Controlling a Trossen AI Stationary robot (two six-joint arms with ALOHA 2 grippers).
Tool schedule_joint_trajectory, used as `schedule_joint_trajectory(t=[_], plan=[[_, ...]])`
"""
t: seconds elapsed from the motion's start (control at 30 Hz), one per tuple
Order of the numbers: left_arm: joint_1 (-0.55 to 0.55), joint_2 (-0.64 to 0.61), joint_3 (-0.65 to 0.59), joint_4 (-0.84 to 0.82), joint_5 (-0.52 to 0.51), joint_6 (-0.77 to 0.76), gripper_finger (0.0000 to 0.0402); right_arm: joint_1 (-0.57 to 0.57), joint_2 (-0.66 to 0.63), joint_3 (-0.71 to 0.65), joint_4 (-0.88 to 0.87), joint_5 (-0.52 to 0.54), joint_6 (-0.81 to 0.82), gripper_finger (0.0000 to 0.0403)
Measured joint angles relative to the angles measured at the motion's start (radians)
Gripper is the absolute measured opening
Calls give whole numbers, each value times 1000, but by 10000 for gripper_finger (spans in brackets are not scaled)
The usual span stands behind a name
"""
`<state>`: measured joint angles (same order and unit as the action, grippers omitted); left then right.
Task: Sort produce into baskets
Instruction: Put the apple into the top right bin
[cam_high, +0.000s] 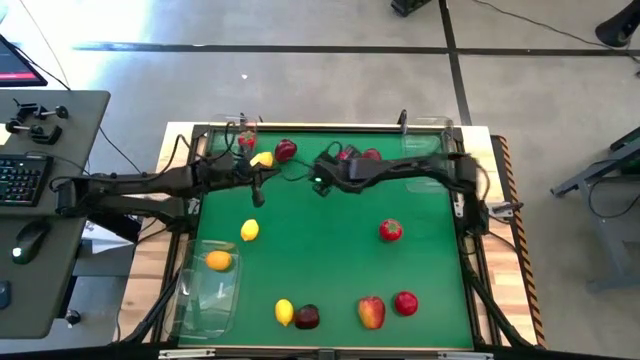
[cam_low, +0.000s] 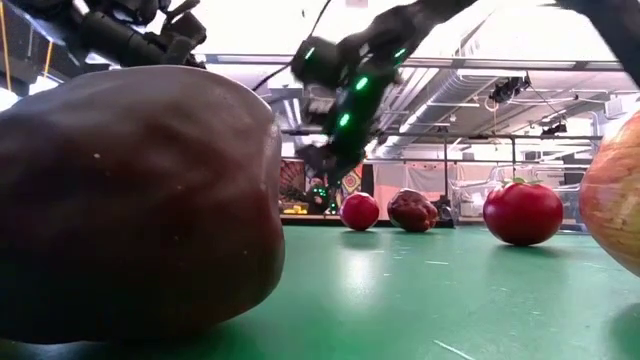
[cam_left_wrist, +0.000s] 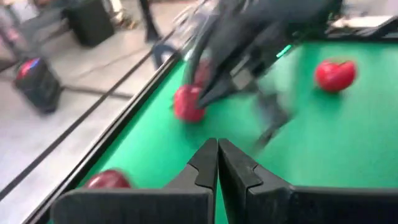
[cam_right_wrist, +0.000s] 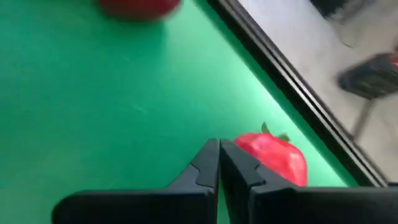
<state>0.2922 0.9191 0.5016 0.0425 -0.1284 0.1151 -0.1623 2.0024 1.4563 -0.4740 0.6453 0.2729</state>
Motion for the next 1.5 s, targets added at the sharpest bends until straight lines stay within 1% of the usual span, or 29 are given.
schedule_joint_trajectory(t=[0.1,0.23,0.33,0.43,0.57,0.73,0.9,1.1,1.17,1.33,1.4,1.5], plan=[[17,5,51,-120,-53,-14,0,19,-152,-133,93,-7,0,1],[39,44,119,-241,-95,-45,0,56,-323,-290,163,3,-1,0],[55,111,157,-285,-99,-66,0,88,-436,-387,201,34,16,0],[68,196,205,-307,-131,-109,4,113,-518,-472,219,81,41,0],[90,327,302,-397,-145,-132,29,144,-599,-556,252,121,68,0],[110,483,428,-515,-147,-199,86,158,-648,-614,280,125,58,0],[129,609,504,-528,-163,-284,157,157,-664,-620,283,123,39,0],[141,706,570,-550,-179,-334,235,157,-664,-620,282,102,33,0],[141,728,582,-564,-211,-350,256,157,-664,-620,282,102,33,0],[148,767,601,-614,-301,-367,290,157,-664,-620,281,83,33,0],[158,777,601,-611,-296,-367,296,157,-664,-620,281,82,33,0],[179,791,601,-606,-256,-367,298,157,-664,-620,282,82,33,0]])
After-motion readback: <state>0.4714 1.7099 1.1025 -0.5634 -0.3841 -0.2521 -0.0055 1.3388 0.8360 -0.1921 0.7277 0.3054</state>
